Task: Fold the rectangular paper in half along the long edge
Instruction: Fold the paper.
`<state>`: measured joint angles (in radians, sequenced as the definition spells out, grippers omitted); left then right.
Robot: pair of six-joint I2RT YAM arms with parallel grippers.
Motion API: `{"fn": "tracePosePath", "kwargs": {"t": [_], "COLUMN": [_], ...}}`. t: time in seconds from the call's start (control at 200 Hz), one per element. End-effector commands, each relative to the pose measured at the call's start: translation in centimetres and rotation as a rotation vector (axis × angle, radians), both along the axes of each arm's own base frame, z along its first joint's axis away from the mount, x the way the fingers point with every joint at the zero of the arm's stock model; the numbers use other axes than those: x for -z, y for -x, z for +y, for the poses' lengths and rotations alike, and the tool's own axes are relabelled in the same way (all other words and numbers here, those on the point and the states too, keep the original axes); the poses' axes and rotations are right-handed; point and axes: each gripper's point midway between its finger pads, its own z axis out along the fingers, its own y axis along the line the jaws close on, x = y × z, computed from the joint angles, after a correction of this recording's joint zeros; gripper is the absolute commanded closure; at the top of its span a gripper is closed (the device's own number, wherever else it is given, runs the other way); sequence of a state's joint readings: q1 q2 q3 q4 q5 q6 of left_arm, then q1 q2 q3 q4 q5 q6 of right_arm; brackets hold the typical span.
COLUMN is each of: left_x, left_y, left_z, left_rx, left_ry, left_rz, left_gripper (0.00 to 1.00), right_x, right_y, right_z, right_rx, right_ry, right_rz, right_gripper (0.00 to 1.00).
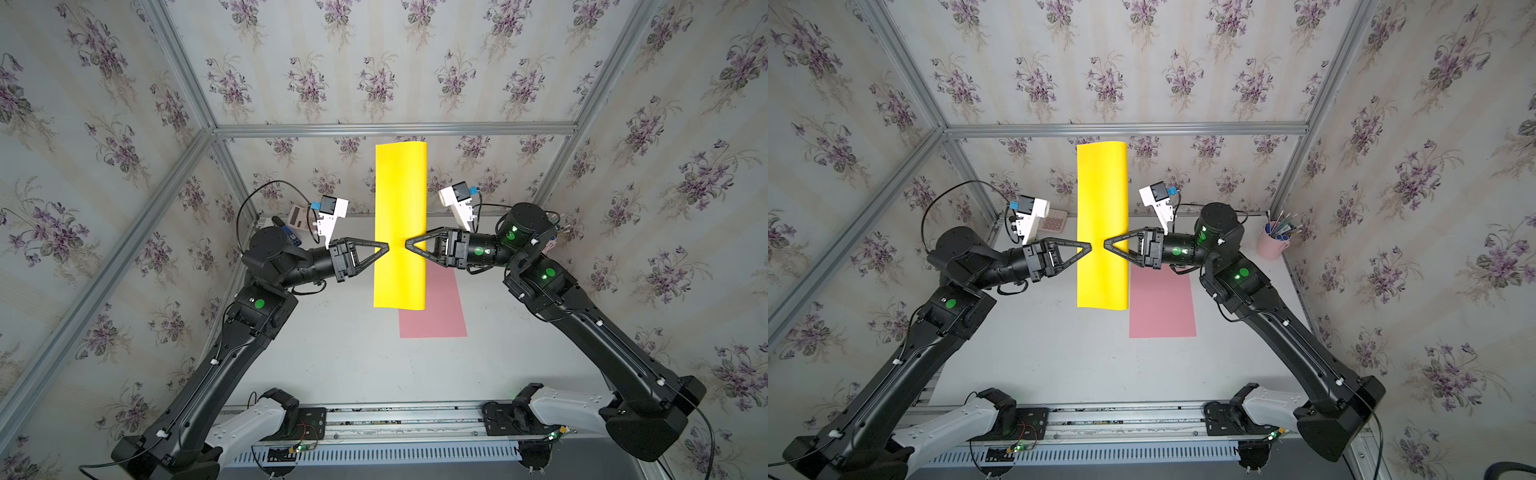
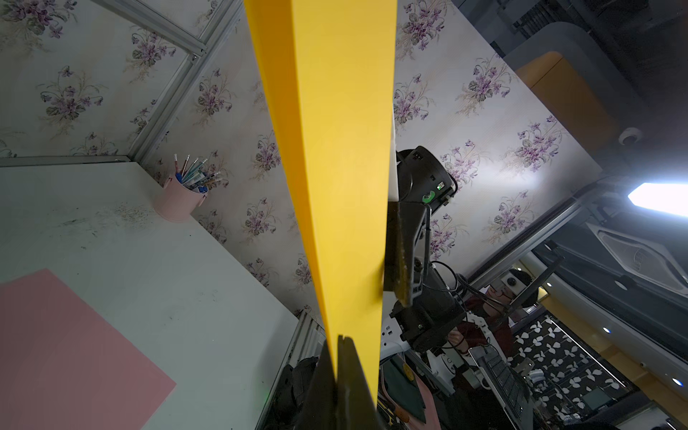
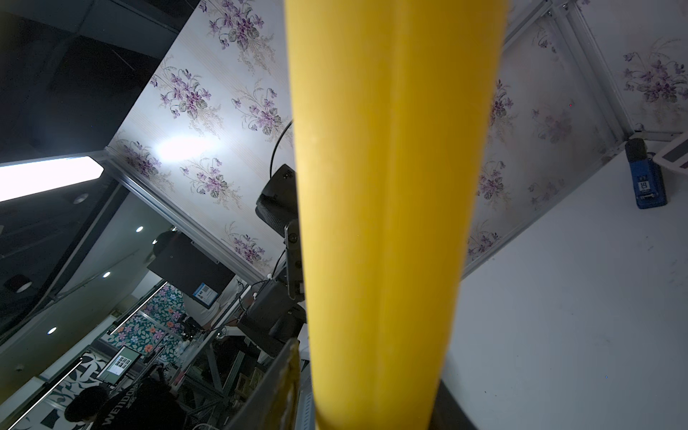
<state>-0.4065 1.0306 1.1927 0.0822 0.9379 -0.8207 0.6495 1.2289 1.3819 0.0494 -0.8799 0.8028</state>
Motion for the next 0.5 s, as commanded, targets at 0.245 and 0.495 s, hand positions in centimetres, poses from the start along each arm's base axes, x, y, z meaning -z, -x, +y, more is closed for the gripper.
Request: {"fn": "tracePosePath", "kwargs": {"t": [0.245,0.495], "left_x": [-1.84,-2.11], "left_y": [0.48,0.8], "left_z": [0.32,0.35], "left_rx": [-0.006,0.001], "left_ry": [0.048,0.052], "left_rz": [-0.069,-0.078], "left_gripper": [1.0,1.0], "right_x": [-0.37,-0.46], "right_y": [0.74,0.65], "right_z": [-0.11,-0.48], "right_rx": [-0.029,-0.008], "right_ry": [-0.008,0.008], "right_rz": [-0.04,-0.059], "right_gripper": [0.65,0.75]}}
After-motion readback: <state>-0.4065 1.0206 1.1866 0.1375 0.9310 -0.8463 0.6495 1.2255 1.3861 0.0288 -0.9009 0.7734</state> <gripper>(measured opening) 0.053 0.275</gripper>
